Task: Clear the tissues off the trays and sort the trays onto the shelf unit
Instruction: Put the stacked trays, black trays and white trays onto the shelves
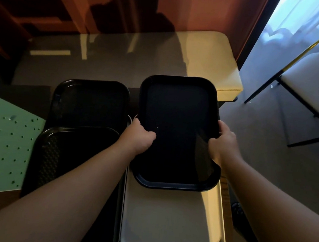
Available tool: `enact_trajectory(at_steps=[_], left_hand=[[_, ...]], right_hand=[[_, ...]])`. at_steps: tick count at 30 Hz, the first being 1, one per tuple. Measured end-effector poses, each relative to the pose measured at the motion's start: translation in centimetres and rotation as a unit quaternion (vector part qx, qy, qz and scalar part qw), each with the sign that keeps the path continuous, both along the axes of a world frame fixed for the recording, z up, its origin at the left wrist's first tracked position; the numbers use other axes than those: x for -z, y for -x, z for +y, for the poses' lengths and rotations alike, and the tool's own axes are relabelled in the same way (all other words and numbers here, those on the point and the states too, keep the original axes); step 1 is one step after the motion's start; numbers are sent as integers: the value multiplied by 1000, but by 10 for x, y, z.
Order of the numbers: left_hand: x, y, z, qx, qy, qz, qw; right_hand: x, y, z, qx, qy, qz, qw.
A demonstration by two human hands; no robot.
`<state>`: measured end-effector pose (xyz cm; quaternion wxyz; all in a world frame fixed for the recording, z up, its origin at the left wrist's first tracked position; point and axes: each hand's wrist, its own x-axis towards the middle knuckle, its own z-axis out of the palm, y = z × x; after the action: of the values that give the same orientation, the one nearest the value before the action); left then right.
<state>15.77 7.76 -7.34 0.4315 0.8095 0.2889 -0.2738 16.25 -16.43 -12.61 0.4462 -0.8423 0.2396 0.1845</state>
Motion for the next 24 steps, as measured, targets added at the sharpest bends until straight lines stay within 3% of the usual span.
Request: enact_trajectory(at_steps=[5,15,20,24], left_hand=[[-9,4,0,-118,133,15,984],[-51,61,47,-229,250,-11,941],[-63,104,98,-264,248,-28,932],[-67,142,146,-288,248,-36,924]], right_hand=[[-4,16,-4,66,-79,-11,995],[-41,84,16,200,-170,-9,965],[-57,124,61,175,-242,23,954],[-58,148,112,164,-239,36,956]])
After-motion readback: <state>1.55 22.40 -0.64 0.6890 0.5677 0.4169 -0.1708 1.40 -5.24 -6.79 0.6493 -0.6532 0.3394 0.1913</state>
